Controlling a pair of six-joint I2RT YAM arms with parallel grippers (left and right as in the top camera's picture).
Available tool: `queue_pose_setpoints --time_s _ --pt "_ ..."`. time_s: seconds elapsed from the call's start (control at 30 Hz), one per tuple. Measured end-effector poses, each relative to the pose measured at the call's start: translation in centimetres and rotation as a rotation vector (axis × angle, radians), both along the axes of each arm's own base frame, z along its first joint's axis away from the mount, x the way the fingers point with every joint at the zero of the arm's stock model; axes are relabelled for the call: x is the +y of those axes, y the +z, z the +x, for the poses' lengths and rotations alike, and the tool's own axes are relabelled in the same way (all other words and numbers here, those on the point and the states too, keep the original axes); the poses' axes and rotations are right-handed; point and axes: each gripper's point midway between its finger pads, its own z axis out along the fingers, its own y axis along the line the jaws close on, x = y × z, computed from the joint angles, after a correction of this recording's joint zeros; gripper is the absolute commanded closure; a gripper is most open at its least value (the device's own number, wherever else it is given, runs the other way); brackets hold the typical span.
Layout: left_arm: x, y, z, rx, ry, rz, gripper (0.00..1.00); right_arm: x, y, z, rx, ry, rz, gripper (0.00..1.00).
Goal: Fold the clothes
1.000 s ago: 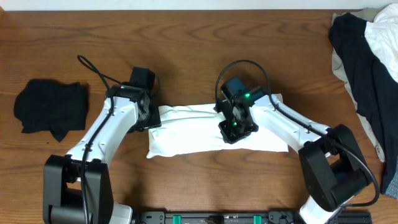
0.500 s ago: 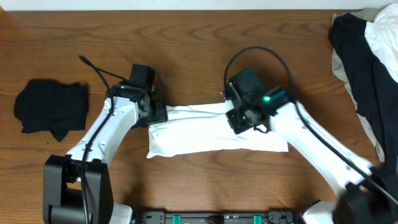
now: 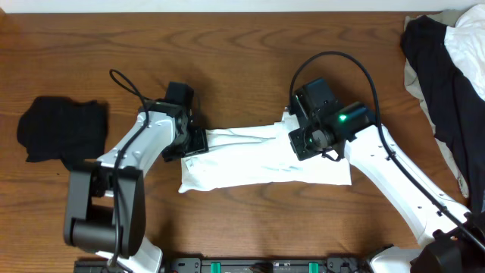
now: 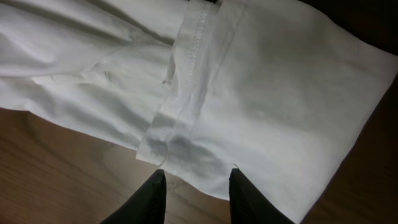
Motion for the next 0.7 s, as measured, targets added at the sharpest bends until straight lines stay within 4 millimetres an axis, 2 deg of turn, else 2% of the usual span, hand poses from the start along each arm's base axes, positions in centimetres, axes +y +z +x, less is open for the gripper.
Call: queue_pose_setpoints --time_s 0.2,0.33,0.4,0.47,0.5,0.7 --pt "-0.2 -1.2 -0.2 0.034 0.007 -0.015 0.31 -0.1 0.0 0.0 0.001 -0.002 -0.003 0.68" --pt "-0.7 -1.3 -0.2 0.043 0.018 -0.051 0.51 -0.1 0.0 0.0 0.001 -0.002 -0.002 0.68" --pt "-1.3 -1.2 -0.2 0.047 0.016 -0.082 0.66 -0.1 0.0 0.0 0.001 -0.003 -0.003 0.68" --pt "-1.8 -1.2 -0.3 0.051 0.003 -0.113 0.87 -0.1 0.0 0.0 0.001 -0.003 -0.003 0.68" --pt "-2.1 -1.2 -0.3 0.055 0.001 -0.128 0.92 -0.1 0.0 0.0 0.001 -0.003 -0.003 0.68" --pt "-2.2 -1.1 -0.4 0.060 -0.009 -0.145 0.94 -0.1 0.0 0.0 0.002 -0.003 -0.004 0.68"
